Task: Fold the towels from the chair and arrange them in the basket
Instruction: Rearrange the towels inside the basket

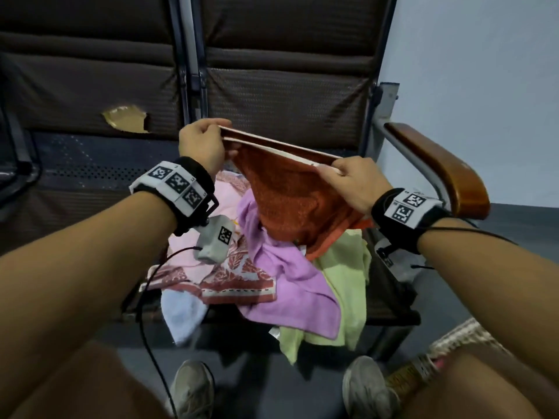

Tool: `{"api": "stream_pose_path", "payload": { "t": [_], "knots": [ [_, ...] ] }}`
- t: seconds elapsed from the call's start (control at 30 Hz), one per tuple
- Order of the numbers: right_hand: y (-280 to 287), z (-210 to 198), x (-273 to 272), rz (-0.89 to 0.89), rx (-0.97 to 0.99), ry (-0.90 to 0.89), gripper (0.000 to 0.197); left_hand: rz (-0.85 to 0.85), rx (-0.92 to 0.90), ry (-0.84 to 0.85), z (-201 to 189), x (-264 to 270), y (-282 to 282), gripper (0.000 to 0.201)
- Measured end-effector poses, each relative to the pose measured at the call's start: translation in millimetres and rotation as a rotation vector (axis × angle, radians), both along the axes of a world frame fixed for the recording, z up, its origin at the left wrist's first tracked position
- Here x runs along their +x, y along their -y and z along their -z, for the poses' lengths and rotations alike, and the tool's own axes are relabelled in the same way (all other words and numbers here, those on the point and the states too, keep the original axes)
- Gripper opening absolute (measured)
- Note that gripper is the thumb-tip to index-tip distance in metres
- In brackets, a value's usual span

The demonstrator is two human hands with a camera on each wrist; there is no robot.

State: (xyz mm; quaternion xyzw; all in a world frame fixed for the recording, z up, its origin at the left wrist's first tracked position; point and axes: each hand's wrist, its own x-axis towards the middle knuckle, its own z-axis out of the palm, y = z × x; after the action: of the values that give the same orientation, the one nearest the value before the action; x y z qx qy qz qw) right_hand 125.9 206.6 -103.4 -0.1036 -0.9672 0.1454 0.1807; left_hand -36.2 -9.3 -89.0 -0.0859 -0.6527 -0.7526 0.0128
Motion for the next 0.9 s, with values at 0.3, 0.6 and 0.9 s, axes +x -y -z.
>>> {"api": "stream_pose_path", "payload": {
  "t": [0.3, 0.6, 0.9],
  "knots": [
    [-37.1, -85.3, -4.9, -0.027, 0.195, 0.023, 0.034, -0.133, -0.113, -0.093, -77.2, -8.0, 2.2, 0.039],
    [-39.2, -143.3, 12.5, -0.072, 0.079, 0.035, 0.030, -0.253, -0.502, -0.192, -122.3, 1.6, 18.0, 0.048],
    [-27.7, -122.0, 25.3, 0.001, -0.166, 0.246, 0.040, 0.081, -0.187, 0.038, -90.9, 21.5, 30.0, 0.018]
  ]
}}
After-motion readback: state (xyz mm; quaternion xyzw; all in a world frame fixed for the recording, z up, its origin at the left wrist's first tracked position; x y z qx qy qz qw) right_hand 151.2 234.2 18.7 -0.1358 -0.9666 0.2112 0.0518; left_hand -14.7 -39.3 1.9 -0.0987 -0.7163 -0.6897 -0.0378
